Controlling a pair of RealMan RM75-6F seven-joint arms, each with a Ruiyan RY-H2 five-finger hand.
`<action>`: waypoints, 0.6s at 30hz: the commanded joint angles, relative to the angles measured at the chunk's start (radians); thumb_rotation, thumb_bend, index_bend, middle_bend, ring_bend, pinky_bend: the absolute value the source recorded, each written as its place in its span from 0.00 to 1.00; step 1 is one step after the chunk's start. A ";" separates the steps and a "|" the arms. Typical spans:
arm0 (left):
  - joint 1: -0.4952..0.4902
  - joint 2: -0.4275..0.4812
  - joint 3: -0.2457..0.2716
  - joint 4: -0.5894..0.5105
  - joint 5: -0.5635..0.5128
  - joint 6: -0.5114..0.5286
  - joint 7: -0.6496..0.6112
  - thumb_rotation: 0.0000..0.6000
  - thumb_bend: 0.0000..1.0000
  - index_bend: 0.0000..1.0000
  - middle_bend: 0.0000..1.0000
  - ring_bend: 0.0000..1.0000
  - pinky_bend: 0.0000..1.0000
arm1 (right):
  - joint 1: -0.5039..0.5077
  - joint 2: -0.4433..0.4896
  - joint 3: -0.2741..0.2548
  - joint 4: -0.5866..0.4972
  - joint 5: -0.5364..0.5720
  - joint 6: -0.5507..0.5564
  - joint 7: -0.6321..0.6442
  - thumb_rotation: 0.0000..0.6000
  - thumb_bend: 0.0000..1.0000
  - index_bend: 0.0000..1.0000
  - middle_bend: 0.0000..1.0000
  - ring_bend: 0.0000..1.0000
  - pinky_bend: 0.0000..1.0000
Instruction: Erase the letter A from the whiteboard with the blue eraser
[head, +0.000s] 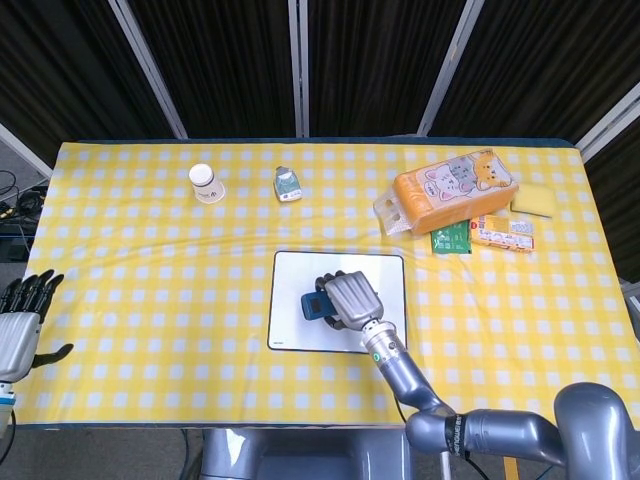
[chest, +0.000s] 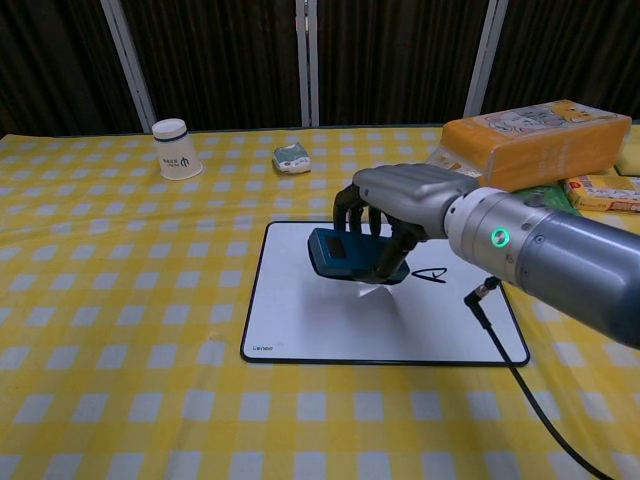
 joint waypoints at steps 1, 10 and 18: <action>-0.001 0.001 -0.002 0.000 -0.003 -0.002 -0.006 1.00 0.13 0.00 0.00 0.00 0.00 | 0.028 -0.047 0.010 0.061 0.033 -0.014 -0.011 1.00 0.34 0.86 0.73 0.71 0.75; -0.015 0.000 -0.001 0.005 -0.011 -0.038 -0.030 1.00 0.13 0.00 0.00 0.00 0.00 | 0.045 -0.095 0.002 0.161 0.095 -0.064 0.005 1.00 0.34 0.86 0.73 0.71 0.75; -0.020 -0.002 0.002 0.007 -0.012 -0.050 -0.037 1.00 0.13 0.00 0.00 0.00 0.00 | 0.040 -0.090 -0.009 0.198 0.097 -0.073 0.025 1.00 0.34 0.86 0.73 0.71 0.75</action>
